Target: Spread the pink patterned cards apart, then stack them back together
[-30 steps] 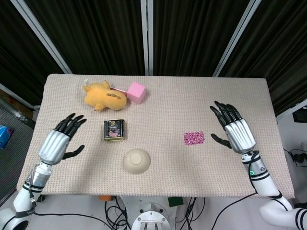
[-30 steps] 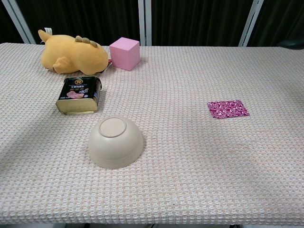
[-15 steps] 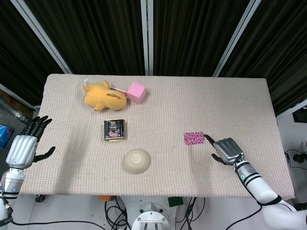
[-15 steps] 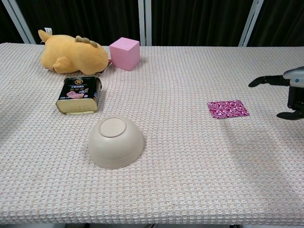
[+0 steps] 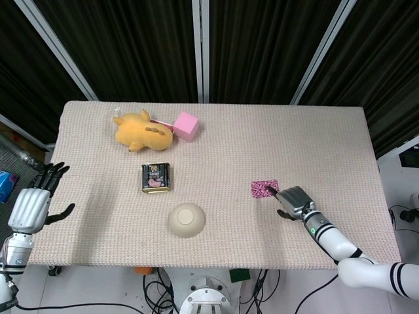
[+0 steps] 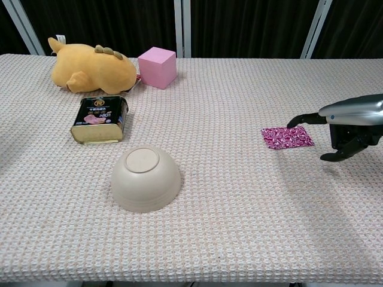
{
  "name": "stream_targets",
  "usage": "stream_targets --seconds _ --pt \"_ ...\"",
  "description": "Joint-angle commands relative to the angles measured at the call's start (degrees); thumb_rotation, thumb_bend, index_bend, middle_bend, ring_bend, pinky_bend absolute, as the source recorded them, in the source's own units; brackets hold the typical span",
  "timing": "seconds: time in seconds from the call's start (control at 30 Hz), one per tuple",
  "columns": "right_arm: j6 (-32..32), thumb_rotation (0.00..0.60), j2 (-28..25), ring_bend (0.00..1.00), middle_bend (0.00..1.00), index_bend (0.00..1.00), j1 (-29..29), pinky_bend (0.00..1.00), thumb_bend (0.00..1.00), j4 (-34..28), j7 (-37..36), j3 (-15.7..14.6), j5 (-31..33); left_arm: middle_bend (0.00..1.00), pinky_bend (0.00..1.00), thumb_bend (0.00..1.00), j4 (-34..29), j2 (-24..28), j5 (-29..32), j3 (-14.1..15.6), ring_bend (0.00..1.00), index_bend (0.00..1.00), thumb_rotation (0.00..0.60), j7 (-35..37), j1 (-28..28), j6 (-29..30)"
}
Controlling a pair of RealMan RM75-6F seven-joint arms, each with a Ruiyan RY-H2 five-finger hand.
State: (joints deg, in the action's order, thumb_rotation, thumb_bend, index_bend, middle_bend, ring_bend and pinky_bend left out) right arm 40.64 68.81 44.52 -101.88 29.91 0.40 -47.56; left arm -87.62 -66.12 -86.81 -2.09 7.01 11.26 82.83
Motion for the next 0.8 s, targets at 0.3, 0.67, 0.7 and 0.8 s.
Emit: stream_targets --seconds 0.3,0.67,0.7,0.8 --pt "-3.49 0.6 1.29 0.93 1.0 0.0 5.96 0.91 1.0 2.81 0.47 -2.7 8.22 0.05 0.2 0.23 1.82 -0.64 0.29 -0.02 0.03 0.09 0.549 2.0 -0.36 -0.52" --pt "-3.11 0.6 1.48 0.93 1.0 0.01 9.43 0.91 1.0 2.82 1.15 -6.4 11.66 0.05 0.2 0.23 2.08 -0.59 -0.09 -0.16 0.03 0.09 0.546 2.73 -0.32 -0.71" --pt "-2.89 0.6 1.17 0.93 1.0 0.01 9.59 0.91 1.0 2.36 1.15 -6.82 11.8 0.05 0.2 0.23 1.89 -0.52 -0.35 -0.12 0.03 0.09 0.545 2.86 -0.28 -0.67" --pt "-2.14 0.6 0.35 0.93 1.0 0.03 9.92 0.91 1.0 1.11 1.22 -7.83 11.96 0.05 0.2 0.23 1.56 -0.45 -0.9 -0.07 0.03 0.09 0.545 2.64 -0.22 -0.47"
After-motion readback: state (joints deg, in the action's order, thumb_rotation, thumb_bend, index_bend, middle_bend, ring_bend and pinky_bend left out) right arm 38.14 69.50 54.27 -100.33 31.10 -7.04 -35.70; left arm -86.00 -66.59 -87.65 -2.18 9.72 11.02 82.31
